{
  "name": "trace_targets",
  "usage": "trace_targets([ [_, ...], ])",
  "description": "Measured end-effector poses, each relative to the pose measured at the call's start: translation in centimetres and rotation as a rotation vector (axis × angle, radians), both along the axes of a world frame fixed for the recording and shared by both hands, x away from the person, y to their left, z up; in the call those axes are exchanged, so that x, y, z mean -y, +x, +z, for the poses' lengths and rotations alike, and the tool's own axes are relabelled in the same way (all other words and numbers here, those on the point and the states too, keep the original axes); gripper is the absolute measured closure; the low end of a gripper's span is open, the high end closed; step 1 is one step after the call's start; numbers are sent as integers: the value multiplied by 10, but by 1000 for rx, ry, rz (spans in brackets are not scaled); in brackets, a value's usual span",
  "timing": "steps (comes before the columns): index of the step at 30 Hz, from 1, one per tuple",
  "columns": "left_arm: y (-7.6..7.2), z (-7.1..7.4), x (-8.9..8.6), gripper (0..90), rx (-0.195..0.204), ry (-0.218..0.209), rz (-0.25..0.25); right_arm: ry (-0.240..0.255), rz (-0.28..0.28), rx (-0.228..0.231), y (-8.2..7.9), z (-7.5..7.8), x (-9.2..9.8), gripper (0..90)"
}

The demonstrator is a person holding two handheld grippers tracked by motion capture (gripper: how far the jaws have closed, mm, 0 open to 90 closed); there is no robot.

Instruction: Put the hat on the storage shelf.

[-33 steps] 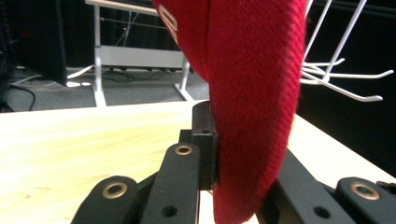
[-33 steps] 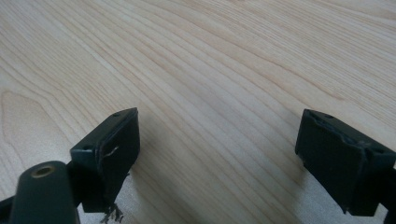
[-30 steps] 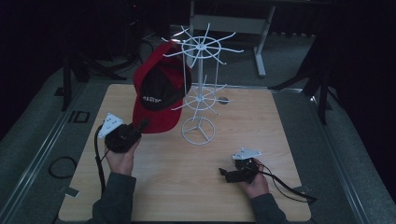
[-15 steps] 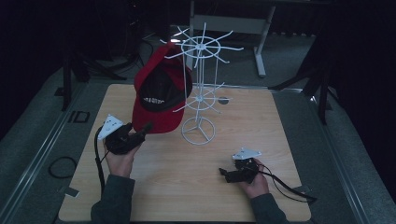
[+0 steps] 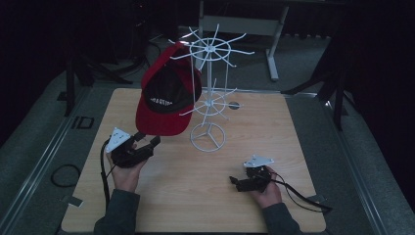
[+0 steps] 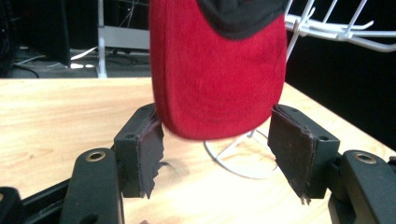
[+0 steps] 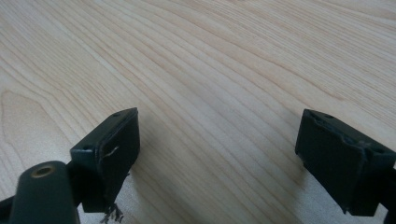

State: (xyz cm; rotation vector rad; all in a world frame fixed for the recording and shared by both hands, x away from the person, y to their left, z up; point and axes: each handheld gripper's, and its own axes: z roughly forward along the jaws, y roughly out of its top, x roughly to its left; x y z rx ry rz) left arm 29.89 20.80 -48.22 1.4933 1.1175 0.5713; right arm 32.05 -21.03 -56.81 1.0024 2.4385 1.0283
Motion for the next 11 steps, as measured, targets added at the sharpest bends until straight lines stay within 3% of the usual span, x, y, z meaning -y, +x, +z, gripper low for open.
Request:
trace_targets([
  [4, -2, -9, -3, 381, -38, -1, 17, -1, 0, 1, 0, 0, 0, 136],
  [8, -1, -17, -11, 390, -79, -48, 47, -1, 1, 1, 0, 0, 0, 136],
  [11, -2, -20, -14, 387, -95, -54, 57, -1, 1, 1, 0, 0, 0, 136],
])
